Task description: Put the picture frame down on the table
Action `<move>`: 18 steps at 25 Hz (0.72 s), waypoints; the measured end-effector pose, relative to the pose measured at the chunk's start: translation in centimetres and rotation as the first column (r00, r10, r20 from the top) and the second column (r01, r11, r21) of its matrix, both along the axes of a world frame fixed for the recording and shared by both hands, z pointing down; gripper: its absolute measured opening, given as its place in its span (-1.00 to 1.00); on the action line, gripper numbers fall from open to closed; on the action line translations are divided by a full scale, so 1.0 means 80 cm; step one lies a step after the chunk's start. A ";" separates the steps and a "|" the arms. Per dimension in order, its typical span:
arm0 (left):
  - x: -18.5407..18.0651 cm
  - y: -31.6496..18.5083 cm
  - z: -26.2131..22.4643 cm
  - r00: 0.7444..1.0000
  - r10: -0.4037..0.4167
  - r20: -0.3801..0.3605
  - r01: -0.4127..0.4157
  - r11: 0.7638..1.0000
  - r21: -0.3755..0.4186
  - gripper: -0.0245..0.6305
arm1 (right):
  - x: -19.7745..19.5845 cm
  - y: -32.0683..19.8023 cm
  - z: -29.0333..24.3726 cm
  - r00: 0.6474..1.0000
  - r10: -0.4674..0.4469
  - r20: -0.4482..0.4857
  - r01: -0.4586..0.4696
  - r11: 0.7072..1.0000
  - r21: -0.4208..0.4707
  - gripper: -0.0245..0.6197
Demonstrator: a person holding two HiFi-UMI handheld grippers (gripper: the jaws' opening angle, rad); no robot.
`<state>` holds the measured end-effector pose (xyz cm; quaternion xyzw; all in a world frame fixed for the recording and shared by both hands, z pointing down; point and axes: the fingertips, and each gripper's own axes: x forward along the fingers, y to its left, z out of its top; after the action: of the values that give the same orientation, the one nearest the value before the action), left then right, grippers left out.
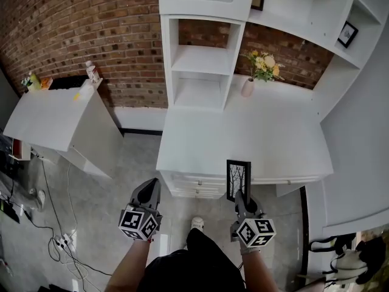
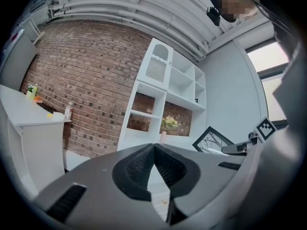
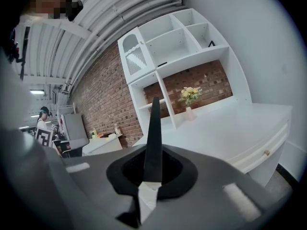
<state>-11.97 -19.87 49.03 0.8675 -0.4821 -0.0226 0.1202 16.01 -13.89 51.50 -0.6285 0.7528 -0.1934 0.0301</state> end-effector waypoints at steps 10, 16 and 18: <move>0.009 -0.067 0.003 1.000 -0.018 0.013 0.018 1.000 -0.011 -0.93 | -0.002 -0.076 0.015 0.999 -0.041 0.025 0.041 0.999 -0.030 -0.87; 0.009 -0.097 0.015 0.998 -0.050 0.030 0.050 0.998 -0.024 -0.93 | -0.007 -0.112 0.035 0.996 -0.084 0.030 0.086 0.994 -0.073 -0.87; 0.013 -0.103 0.018 0.998 -0.051 0.042 0.052 0.998 -0.025 -0.93 | -0.007 -0.121 0.044 0.995 -0.090 0.034 0.093 0.991 -0.096 -0.87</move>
<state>-10.96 -28.15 50.50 0.8535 -0.5069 -0.0014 0.1208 15.46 -23.54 55.02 -0.5913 0.7698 -0.2404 0.0015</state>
